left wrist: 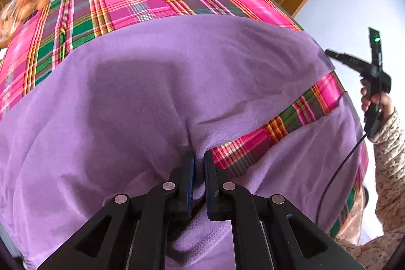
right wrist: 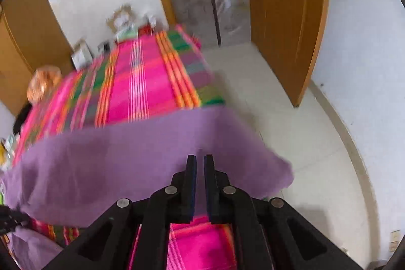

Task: Fold clothes
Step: 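Open both grippers and smooth the folded lavender garment on the bed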

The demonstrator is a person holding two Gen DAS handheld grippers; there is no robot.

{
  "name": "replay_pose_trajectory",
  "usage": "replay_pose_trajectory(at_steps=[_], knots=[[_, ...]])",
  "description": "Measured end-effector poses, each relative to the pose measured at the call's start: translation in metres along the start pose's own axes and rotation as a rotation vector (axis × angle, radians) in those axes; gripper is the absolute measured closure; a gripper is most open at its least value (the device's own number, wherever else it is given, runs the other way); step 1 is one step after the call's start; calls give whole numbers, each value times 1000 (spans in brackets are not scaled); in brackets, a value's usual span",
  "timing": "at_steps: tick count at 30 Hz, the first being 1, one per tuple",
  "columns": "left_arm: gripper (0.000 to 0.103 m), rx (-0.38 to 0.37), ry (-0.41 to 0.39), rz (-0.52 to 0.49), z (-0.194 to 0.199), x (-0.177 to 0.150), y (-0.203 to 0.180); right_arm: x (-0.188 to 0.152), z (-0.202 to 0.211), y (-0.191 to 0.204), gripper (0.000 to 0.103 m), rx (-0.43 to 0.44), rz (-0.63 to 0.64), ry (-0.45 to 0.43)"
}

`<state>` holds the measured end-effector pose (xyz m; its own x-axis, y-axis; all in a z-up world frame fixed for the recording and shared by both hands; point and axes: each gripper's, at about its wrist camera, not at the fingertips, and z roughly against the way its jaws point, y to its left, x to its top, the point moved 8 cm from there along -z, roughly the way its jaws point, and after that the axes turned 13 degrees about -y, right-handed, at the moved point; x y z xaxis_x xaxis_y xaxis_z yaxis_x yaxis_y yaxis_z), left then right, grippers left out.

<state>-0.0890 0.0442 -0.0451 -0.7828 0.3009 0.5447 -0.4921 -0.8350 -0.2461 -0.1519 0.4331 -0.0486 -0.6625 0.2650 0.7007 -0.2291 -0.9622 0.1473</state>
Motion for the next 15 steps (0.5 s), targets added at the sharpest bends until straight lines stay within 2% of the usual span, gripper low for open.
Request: replay_pose_trajectory(at_steps=[2,3,6,7,11,13,15], knots=[[97,-8,-1,12,4,0,0,-7,-3,-2,97,-22,-6,44],[93,-5,-7,18,7,0,0,-8,-1,-2,97,-42,-2,53],[88,-5,-41,60,20,8,6,-3,13,5,94,-107,35,36],[84,-4,-56,83,26,11,10,-1,16,13,91,-100,46,26],[82,4,-112,177,52,17,32,-2,26,71,85,38,146,1],[82,18,-137,209,65,16,45,-15,17,98,85,100,173,36],[82,31,-153,234,77,8,56,-32,8,107,85,76,196,80]])
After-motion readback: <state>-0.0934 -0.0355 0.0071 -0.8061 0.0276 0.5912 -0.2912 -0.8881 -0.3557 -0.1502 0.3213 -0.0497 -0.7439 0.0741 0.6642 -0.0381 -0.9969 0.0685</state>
